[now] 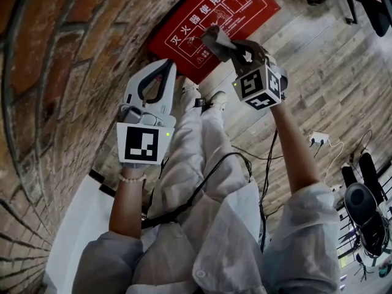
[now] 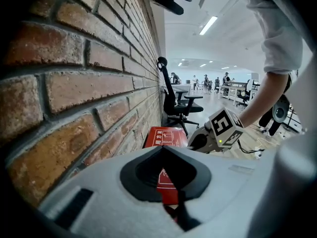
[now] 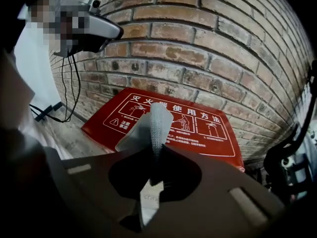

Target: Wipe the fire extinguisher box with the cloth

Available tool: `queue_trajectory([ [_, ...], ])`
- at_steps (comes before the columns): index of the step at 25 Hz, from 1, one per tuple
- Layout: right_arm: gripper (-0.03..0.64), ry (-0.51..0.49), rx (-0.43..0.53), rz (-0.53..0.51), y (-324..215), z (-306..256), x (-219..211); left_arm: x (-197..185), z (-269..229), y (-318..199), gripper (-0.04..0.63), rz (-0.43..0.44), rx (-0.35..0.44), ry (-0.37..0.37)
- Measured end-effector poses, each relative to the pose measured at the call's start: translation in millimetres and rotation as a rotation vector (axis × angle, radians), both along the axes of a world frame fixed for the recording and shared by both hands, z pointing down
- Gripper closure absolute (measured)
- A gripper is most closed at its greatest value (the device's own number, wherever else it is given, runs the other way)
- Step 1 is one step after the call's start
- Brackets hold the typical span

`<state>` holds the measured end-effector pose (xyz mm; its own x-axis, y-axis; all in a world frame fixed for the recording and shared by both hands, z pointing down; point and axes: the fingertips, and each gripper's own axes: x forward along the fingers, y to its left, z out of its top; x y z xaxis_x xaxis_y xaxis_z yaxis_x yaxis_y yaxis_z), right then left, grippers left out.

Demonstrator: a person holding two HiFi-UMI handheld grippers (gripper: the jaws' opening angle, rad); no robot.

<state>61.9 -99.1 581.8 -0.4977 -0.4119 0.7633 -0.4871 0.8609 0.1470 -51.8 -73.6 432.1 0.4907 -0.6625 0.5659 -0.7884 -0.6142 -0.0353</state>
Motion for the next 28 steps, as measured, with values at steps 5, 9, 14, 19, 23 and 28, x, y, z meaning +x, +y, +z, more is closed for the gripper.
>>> queue_trajectory([
  [5,0.597,0.022,0.025,0.041,-20,0,16,3,2,1,0.597,0.009,-0.005,-0.002],
  [9,0.597,0.04,0.048,0.072,-35,0,28,4,4,2,0.597,0.014,-0.009,-0.001],
  [14,0.597,0.071,0.073,0.103,-52,0,45,4,4,2,0.597,0.012,-0.01,0.001],
  [19,0.597,0.099,0.09,0.16,-74,1,68,4,5,1,0.597,0.013,-0.01,0.001],
  [23,0.597,0.105,0.097,0.207,-90,1,85,6,6,2,0.597,0.02,-0.011,0.001],
  [28,0.597,0.134,0.108,0.247,-105,2,103,8,7,2,0.597,0.028,-0.015,0.001],
])
